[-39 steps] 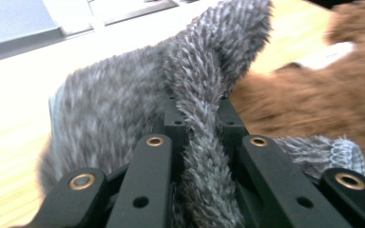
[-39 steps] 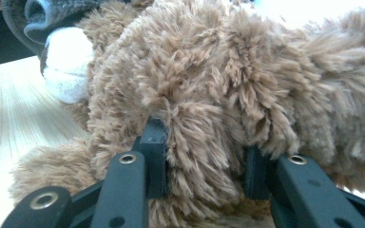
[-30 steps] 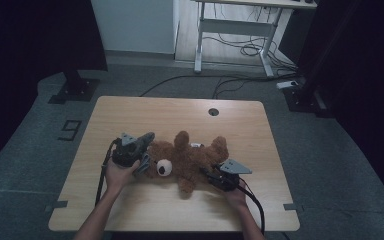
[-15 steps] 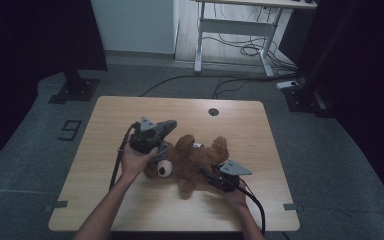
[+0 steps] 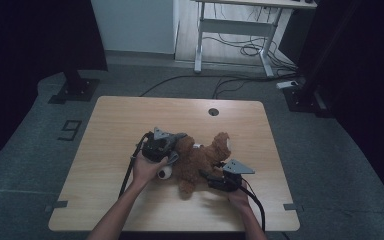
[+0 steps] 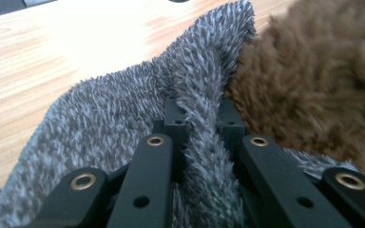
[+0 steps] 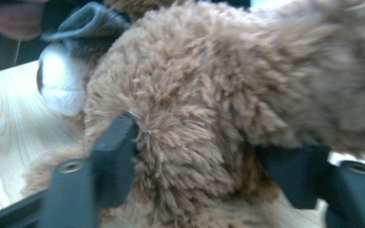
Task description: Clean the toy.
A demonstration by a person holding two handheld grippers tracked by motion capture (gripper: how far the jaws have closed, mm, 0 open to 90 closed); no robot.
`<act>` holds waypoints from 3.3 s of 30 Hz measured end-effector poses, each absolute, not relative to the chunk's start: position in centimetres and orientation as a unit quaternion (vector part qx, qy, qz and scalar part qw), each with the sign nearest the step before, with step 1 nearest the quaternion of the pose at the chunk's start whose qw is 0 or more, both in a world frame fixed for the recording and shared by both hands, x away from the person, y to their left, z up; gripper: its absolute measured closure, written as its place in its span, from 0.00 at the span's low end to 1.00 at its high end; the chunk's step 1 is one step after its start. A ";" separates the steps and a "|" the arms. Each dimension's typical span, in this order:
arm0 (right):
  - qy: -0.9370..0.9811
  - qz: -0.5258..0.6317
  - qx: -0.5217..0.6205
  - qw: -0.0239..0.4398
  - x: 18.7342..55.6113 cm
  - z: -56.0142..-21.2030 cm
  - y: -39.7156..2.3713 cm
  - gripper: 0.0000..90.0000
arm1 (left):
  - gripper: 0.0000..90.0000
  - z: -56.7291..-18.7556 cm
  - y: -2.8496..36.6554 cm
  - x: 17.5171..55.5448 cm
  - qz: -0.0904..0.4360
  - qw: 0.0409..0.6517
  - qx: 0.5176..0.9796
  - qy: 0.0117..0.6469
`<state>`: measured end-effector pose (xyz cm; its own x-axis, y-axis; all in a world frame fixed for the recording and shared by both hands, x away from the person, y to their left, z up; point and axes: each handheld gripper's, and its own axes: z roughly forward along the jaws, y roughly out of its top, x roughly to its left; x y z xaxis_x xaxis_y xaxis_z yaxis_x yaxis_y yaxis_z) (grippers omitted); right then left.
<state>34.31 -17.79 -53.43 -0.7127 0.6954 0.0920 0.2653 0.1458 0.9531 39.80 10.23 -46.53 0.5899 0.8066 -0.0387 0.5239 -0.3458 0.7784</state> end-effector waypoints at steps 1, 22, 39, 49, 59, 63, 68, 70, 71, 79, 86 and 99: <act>0.731 0.564 0.334 0.190 34.3 -53.2 -17.9 0.29 | 0.89 -46.6 10.3 39.6 0.179 0.396 0.799 0.416; 0.740 0.543 0.352 0.184 37.1 -42.9 -18.1 0.11 | 0.89 -48.0 10.9 34.4 0.211 0.445 0.783 0.380; 0.819 0.460 0.333 0.080 34.9 -50.7 -16.9 0.01 | 0.89 -48.5 11.5 32.5 0.198 0.463 0.779 0.374; 0.802 0.504 0.291 0.134 33.5 -51.7 -16.9 0.48 | 0.89 -48.5 11.6 32.2 0.195 0.479 0.770 0.373; 0.787 0.510 0.266 0.226 34.1 -49.7 -16.3 0.54 | 0.90 -46.7 11.8 34.2 0.174 0.500 0.760 0.376; 0.779 0.497 0.248 0.292 35.2 -48.6 -16.7 0.53 | 0.90 -46.2 11.1 35.9 0.165 0.507 0.754 0.384; 0.786 0.498 0.239 0.279 36.5 -49.5 -17.8 0.48 | 0.89 -46.6 10.5 36.1 0.160 0.499 0.762 0.381; 0.786 0.505 0.236 0.269 36.2 -50.3 -18.2 0.46 | 0.89 -46.1 10.6 35.7 0.158 0.502 0.762 0.378; 0.785 0.508 0.235 0.266 35.9 -50.6 -18.3 0.45 | 0.89 -45.7 10.6 35.6 0.158 0.504 0.761 0.377; 0.778 0.517 0.254 0.252 35.5 -51.7 -18.8 0.44 | 0.87 -39.1 6.5 34.7 0.173 0.503 0.788 0.312; 0.774 0.521 0.260 0.249 35.6 -52.0 -18.8 0.44 | 0.85 -41.6 -0.9 36.1 0.147 0.414 0.853 0.283; 0.774 0.535 0.254 0.223 35.7 -52.6 -19.3 0.45 | 0.88 -43.8 3.0 36.0 0.206 0.399 0.842 0.298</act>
